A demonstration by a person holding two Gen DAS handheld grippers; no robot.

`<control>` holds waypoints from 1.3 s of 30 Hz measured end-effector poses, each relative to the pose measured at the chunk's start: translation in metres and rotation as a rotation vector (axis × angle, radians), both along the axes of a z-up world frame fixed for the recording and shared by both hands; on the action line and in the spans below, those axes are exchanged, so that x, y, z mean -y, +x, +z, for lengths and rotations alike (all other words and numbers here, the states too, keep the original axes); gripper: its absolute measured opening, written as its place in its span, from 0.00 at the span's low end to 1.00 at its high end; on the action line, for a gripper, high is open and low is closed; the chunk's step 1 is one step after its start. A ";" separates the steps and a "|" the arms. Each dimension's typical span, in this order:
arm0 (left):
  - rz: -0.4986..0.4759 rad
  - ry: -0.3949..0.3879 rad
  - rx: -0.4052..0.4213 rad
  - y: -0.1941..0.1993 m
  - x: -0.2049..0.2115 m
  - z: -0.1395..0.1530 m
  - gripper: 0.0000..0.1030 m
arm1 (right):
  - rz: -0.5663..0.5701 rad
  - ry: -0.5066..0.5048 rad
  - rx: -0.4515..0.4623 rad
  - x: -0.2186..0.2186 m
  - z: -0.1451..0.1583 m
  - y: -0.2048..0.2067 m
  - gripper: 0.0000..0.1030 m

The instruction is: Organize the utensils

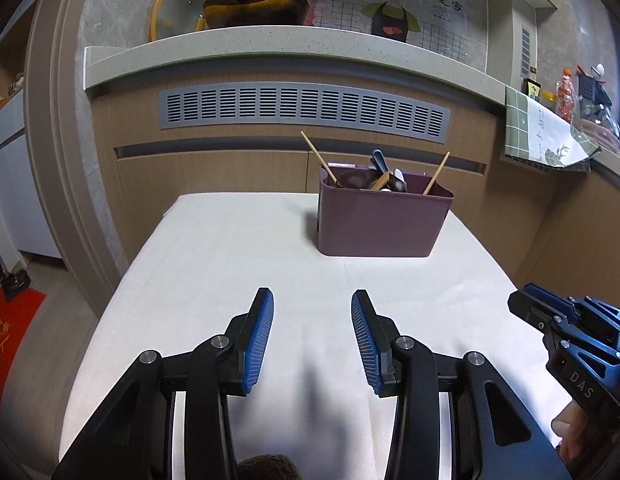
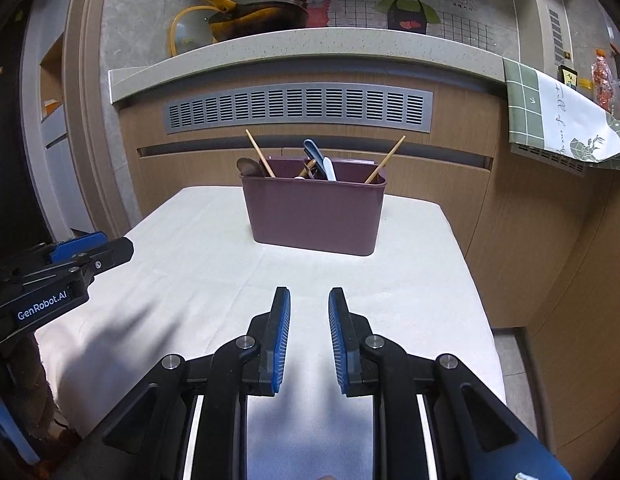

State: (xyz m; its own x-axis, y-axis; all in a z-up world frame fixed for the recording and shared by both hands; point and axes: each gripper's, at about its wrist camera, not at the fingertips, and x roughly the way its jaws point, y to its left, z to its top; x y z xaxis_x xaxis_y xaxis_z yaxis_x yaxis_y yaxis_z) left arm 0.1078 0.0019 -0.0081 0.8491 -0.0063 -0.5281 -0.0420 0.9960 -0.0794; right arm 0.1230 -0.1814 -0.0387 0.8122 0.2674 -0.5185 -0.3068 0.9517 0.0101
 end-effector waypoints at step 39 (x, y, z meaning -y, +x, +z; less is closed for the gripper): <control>-0.073 0.023 -0.037 0.004 0.010 -0.010 0.41 | -0.042 0.003 -0.008 0.007 -0.004 0.004 0.18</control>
State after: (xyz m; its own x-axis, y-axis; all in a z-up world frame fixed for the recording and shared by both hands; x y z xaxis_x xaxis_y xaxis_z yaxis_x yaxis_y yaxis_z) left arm 0.1116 -0.0077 -0.0179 0.8267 -0.0553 -0.5599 0.0284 0.9980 -0.0565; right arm 0.1271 -0.1882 -0.0427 0.8184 0.2345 -0.5246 -0.2666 0.9637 0.0149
